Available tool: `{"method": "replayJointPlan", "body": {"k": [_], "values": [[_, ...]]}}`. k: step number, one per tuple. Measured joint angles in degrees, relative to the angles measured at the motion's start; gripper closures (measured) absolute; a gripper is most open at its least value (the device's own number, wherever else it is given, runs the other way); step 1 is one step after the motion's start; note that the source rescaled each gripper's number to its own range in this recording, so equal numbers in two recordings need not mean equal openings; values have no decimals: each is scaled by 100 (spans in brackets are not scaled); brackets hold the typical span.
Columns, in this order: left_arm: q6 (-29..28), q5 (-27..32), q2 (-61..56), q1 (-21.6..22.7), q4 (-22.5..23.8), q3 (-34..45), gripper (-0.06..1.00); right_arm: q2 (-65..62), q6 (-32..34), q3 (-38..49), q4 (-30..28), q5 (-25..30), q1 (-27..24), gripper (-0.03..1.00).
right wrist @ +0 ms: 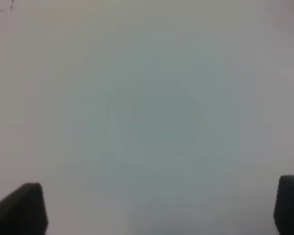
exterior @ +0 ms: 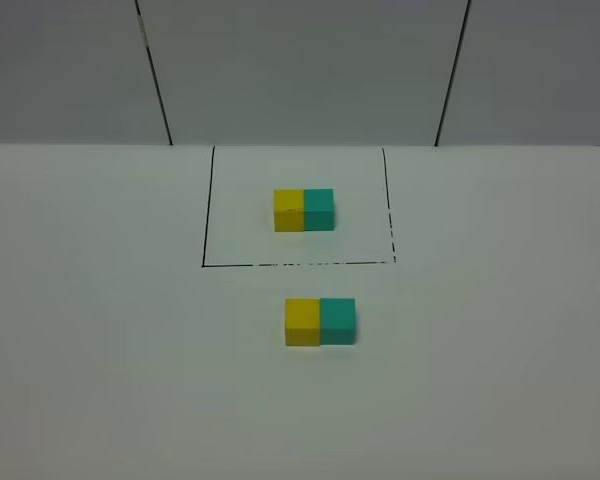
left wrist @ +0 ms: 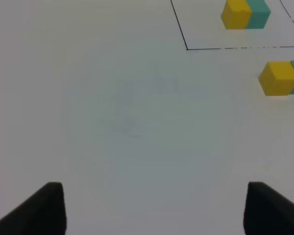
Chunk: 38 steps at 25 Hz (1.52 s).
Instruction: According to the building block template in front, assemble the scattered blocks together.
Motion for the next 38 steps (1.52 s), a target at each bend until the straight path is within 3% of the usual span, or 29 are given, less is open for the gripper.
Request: {"method": "replayJointPlan", "body": {"k": [11,38], "values": [[0,0,0,0,0,0,30,-552,-13,7,-30,11,34,18],[0,0,0,0,0,0,30,-571,-13,7,-35,11,34,19]]}}
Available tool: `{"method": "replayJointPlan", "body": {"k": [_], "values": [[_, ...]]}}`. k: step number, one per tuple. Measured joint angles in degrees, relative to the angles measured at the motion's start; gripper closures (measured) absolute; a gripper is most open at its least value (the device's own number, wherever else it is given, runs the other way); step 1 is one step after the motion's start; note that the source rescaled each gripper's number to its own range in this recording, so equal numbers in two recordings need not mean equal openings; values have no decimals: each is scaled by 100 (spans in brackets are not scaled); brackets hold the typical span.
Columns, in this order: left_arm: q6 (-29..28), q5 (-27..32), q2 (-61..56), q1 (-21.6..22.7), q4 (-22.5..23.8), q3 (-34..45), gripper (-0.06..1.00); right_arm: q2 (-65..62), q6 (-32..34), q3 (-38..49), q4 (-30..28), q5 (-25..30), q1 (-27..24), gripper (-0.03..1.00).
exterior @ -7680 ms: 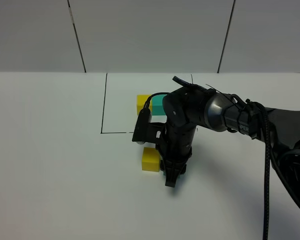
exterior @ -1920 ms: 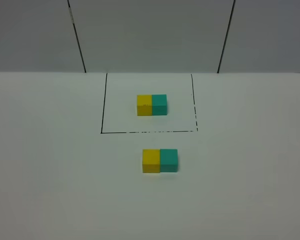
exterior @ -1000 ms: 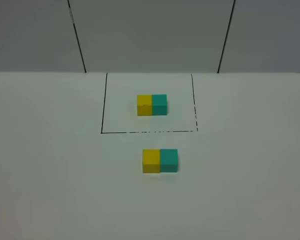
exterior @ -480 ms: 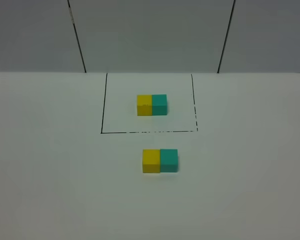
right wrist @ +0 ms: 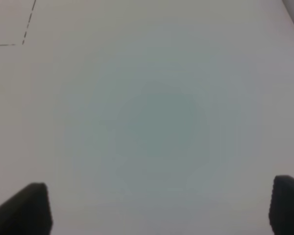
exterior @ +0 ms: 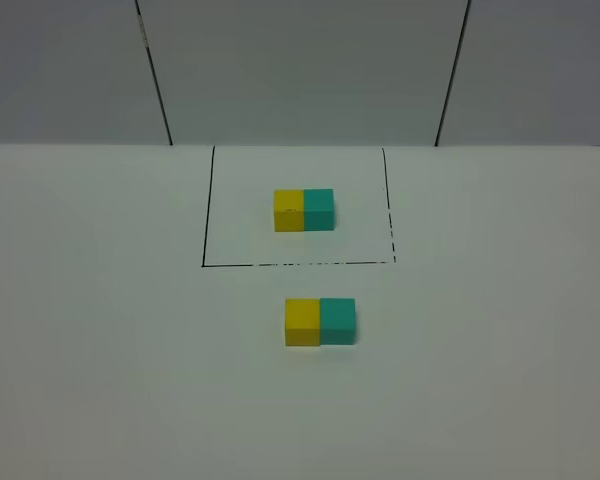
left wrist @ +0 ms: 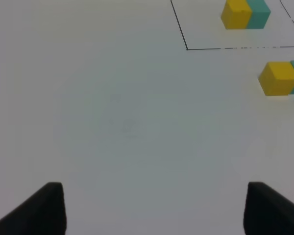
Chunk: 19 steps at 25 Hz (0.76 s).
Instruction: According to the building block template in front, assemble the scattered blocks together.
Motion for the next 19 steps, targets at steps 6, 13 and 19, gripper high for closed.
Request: {"method": "replayJointPlan", "body": {"k": [6,13,19], "values": [[0,0,0,0,0,0,30,0,0,0,0,0,0,19],[11,0,0,0,0,0,30,0,0,0,0,0,0,19],[7,0,0,0,0,0,30,0,0,0,0,0,0,19]]}}
